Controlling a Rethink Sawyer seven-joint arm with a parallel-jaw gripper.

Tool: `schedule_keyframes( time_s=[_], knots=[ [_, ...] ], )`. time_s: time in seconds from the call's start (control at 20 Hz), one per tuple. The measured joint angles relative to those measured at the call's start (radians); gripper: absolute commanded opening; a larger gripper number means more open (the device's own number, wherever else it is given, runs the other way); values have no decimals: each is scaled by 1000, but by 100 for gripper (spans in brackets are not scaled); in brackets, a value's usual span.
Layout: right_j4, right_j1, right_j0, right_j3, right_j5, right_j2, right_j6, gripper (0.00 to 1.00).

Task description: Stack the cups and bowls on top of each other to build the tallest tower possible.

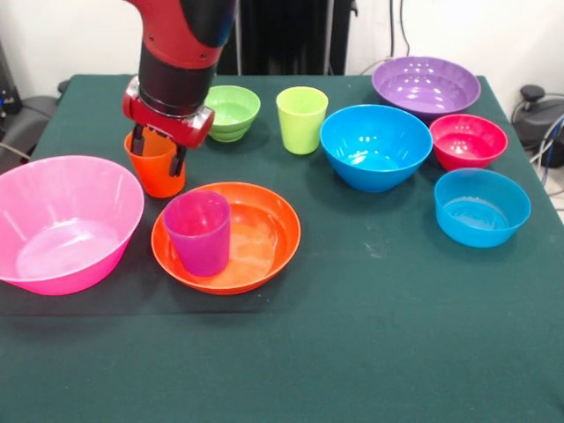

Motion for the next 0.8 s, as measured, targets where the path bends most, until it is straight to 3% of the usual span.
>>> schedule_keyframes(
  time_s=[0.75,0.8],
  knots=[
    [0,27,-38,61,0,54,0,100],
    [0,27,-42,66,0,60,0,0]
  ],
)
